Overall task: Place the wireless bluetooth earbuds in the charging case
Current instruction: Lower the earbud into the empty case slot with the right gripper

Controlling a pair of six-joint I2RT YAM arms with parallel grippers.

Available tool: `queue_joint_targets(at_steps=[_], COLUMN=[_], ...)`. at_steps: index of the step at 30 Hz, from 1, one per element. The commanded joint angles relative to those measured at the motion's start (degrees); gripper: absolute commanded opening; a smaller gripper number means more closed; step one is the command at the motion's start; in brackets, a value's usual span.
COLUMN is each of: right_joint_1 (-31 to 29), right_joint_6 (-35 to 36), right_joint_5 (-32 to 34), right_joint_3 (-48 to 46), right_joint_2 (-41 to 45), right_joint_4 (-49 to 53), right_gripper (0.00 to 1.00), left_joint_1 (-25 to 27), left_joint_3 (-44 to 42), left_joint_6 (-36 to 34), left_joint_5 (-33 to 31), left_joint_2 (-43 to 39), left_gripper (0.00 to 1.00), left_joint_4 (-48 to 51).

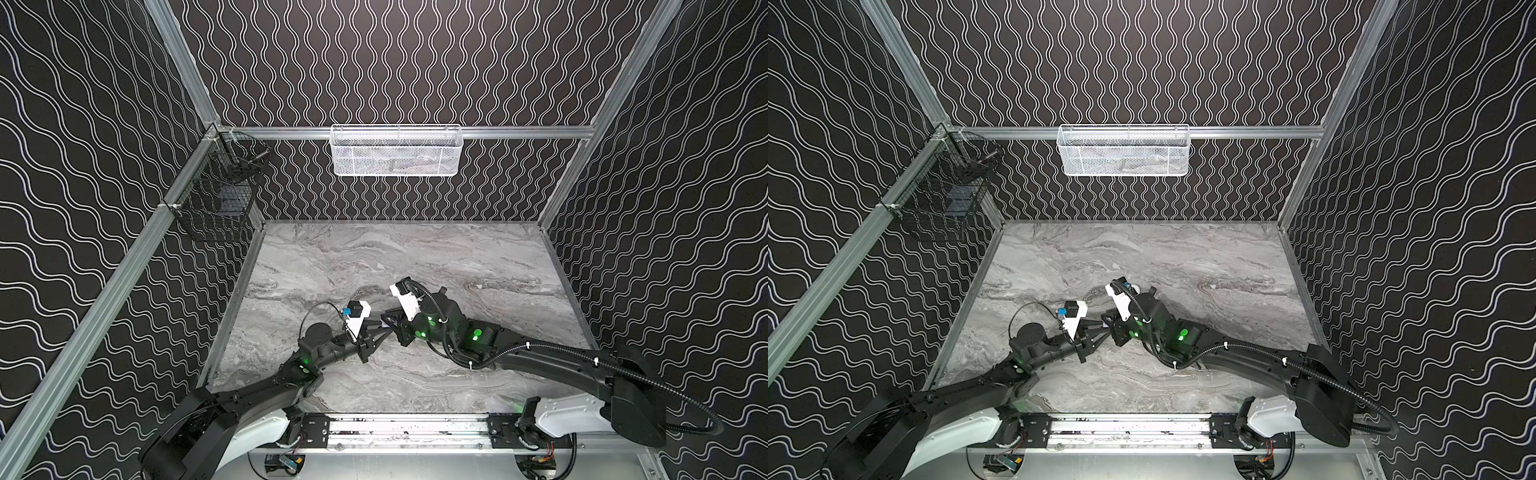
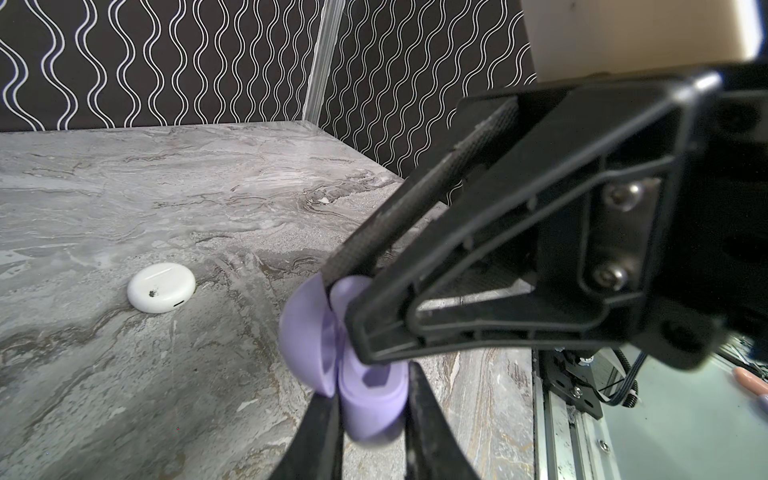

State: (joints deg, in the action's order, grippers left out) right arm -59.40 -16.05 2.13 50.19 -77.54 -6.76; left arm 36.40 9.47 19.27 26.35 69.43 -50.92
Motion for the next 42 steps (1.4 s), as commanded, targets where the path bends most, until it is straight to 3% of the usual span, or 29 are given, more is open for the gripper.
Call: queue_joint_targets(at_steps=[1, 42], right_joint_1=[0.0, -0.1], right_joint_6=[-0.3, -0.9], right_joint_5=[0.4, -0.4], right_joint_3=[0.1, -1.1], right_joint_2=[-0.2, -0.2], right_joint_4=[-1.8, -1.5], right_gripper=[0.09, 0.09], left_joint_1=[0.0, 0.0], left_joint_3=[0.3, 0.1], left_joint_6=[0.1, 0.1], left_joint_5=[0.9, -0.1], left_joint_2=[0.1, -0.7], left_gripper=[0.0, 0.0], left_joint_4=[-2.4, -1.7])
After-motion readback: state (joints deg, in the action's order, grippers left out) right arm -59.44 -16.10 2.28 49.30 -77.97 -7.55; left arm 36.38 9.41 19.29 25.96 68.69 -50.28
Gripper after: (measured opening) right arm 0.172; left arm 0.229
